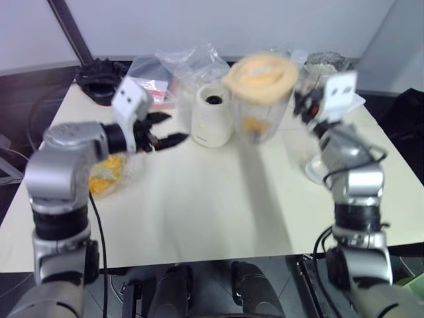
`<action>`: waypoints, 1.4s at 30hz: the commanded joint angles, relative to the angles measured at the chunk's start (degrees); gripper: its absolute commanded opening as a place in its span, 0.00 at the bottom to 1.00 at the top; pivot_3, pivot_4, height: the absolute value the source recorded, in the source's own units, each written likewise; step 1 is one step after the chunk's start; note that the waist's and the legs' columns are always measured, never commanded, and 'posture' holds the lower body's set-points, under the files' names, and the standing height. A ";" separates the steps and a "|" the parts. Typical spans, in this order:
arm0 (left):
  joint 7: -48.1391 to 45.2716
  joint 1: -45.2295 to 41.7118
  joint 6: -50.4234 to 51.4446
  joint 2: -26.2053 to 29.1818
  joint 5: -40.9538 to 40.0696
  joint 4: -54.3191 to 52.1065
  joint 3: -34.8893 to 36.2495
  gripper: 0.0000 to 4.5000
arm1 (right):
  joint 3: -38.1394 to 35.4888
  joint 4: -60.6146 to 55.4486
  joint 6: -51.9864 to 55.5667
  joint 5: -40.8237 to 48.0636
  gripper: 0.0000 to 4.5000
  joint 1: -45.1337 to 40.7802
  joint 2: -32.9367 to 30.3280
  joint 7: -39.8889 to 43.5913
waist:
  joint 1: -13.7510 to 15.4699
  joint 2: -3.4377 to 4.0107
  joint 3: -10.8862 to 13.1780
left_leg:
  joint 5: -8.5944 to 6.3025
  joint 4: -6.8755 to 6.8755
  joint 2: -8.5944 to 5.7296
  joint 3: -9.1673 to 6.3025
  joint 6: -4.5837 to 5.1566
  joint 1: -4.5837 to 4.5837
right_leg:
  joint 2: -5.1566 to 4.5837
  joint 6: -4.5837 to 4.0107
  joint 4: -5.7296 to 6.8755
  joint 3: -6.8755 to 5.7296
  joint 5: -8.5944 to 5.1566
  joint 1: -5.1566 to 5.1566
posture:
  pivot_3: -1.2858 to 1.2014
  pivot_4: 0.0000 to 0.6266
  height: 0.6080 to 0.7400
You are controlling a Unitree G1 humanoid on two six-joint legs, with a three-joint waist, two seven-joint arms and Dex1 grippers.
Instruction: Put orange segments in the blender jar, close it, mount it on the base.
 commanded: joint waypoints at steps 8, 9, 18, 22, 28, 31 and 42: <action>13.12 4.16 2.02 -3.93 -6.28 -8.84 1.68 0.82 | -0.48 30.75 -11.65 -0.17 0.23 -28.24 2.33 -0.91 | -1.71 -0.03 -0.02 | 0.00 -0.06 0.07 0.04 0.00 0.20 | 0.22 -0.14 0.00 0.05 0.12 0.08 | 0.52 0.24 1.00; 13.96 4.48 1.93 -3.88 -6.58 -8.73 1.69 0.82 | -0.44 34.00 -12.87 -0.06 0.23 -29.96 3.44 -0.78 | -1.98 -0.03 -0.02 | 0.00 -0.07 0.08 0.03 0.00 0.19 | 0.24 -0.13 0.00 0.05 0.12 0.07 | 0.52 0.24 1.00; 17.92 6.26 0.84 -0.44 -9.94 -7.86 3.81 0.82 | -0.96 52.49 -23.03 0.29 0.23 -39.21 12.02 -0.92 | -1.93 -0.01 0.00 | 0.01 -0.34 0.19 0.02 -0.03 0.17 | 0.14 -0.15 0.00 0.05 0.14 -0.06 | 0.52 0.24 1.00; 18.26 6.36 -0.49 2.98 -11.06 -6.44 5.94 0.82 | -0.73 55.26 -24.46 -0.24 0.23 -39.34 13.37 -0.77 | -1.59 -0.01 -0.01 | 0.22 -0.68 0.09 -0.04 -0.41 0.17 | 0.00 -0.15 -0.11 -0.04 0.14 -0.08 | 0.52 0.24 1.00; 16.12 6.84 -3.81 9.52 -12.90 -2.66 7.86 0.82 | -0.32 57.33 -24.28 -0.76 0.23 -37.80 13.99 -1.19 | -1.77 -0.02 -0.01 | 0.31 -0.88 -0.01 -0.12 -0.57 0.17 | -0.11 -0.15 -0.14 -0.14 0.14 -0.09 | 0.52 0.24 1.00; 16.46 7.08 -4.80 10.44 -13.64 -1.90 7.78 0.82 | -0.20 57.59 -24.16 -0.89 0.23 -37.21 13.92 -1.31 | -1.88 -0.02 -0.01 | 0.32 -0.91 -0.02 -0.12 -0.57 0.17 | -0.11 -0.15 -0.13 -0.14 0.14 -0.10 | 0.52 0.24 1.00; 20.65 6.65 -8.82 9.98 -14.15 0.76 8.73 0.82 | 2.05 51.49 -18.70 -1.35 0.23 -32.04 14.50 -0.40 | -1.84 -0.04 -0.02 | 0.39 -0.91 0.00 -0.15 -0.68 0.34 | -0.08 -0.16 -0.05 -0.15 0.15 -0.02 | 0.52 0.24 1.00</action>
